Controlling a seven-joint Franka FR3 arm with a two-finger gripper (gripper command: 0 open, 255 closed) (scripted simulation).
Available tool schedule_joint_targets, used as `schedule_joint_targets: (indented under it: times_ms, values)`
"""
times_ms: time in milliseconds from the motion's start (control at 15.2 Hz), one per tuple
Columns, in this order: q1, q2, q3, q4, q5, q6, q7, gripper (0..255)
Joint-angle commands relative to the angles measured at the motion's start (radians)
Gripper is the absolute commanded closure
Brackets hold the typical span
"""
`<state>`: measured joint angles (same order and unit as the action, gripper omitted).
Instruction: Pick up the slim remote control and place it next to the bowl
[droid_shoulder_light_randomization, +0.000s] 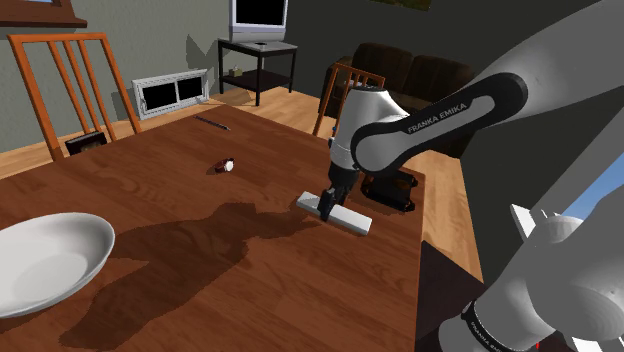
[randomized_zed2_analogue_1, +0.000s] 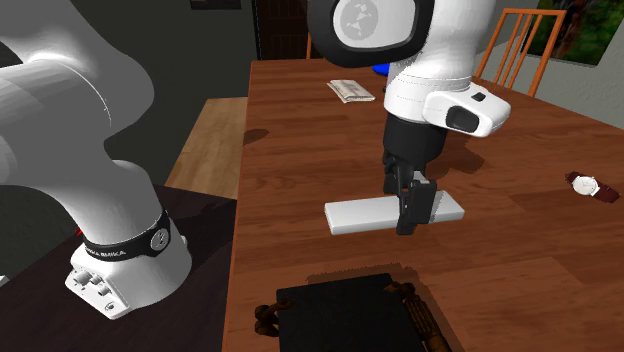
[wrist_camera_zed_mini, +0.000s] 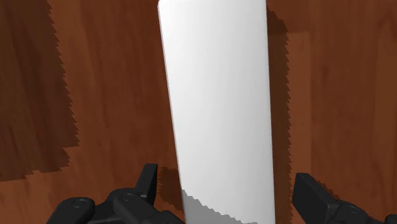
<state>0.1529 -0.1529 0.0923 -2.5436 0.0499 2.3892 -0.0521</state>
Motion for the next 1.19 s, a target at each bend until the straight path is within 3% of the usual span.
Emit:
schedule_joint_targets:
  times_ms: [0, 66, 660, 1122]
  values:
    - [0.0, 0.0, 0.0, 0.0, 0.0, 0.0, 0.0, 0]
    - [0.0, 0.0, 0.0, 0.0, 0.0, 0.0, 0.0, 255]
    - [0.0, 0.0, 0.0, 0.0, 0.0, 0.0, 0.0, 255]
    - [0.0, -0.068, -0.002, 0.039, 0.003, -0.106, -0.001, 255]
